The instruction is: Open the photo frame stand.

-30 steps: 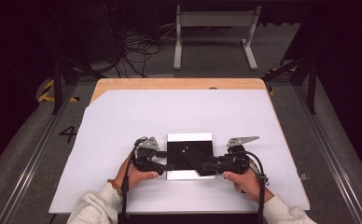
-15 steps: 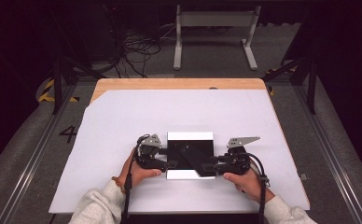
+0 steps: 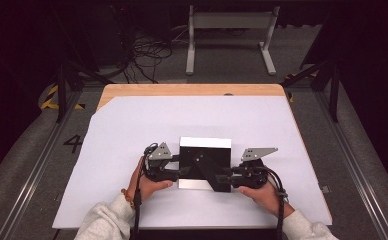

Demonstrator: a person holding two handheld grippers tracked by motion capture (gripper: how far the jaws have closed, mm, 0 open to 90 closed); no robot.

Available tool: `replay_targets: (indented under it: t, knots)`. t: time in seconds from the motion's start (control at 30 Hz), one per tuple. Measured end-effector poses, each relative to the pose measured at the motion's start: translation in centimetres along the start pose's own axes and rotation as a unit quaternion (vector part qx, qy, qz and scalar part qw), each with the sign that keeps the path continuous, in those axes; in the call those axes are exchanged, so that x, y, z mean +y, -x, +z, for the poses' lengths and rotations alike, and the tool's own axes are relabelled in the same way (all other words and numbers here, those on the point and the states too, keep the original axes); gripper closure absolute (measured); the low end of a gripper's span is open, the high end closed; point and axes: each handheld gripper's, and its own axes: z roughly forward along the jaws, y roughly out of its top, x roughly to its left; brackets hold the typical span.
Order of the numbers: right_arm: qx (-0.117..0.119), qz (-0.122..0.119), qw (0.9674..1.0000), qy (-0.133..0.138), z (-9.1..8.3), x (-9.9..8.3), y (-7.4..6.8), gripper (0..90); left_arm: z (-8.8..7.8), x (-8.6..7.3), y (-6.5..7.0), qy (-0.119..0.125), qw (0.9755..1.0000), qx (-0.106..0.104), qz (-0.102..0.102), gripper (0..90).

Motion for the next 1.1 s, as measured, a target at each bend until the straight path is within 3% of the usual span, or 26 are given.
replay_targets:
  t: [0.27, 0.57, 0.73, 1.1]
  knots:
    - [-0.013, -0.027, 0.9995, 0.004, -0.1, 0.2, -0.5, 69.5, -0.8, 0.2, 0.5, 0.024, 0.9989, 0.025, 0.032, 53.5]
    - [-0.033, -0.061, 0.9976, 0.003, 0.0, 0.5, -1.1, 76.1, -1.4, 0.5, 1.5, 0.052, 0.9941, 0.057, 0.075, 60.6]
    - [-0.05, -0.076, 0.9959, 0.002, 0.1, 0.5, -1.3, 78.9, -1.7, 0.5, 1.6, 0.061, 0.9931, 0.059, 0.081, 65.9]
    - [-0.069, -0.091, 0.9935, 0.001, 0.2, 0.7, -1.2, 78.4, -1.6, 0.7, 1.5, 0.061, 0.9921, 0.07, 0.084, 67.2]
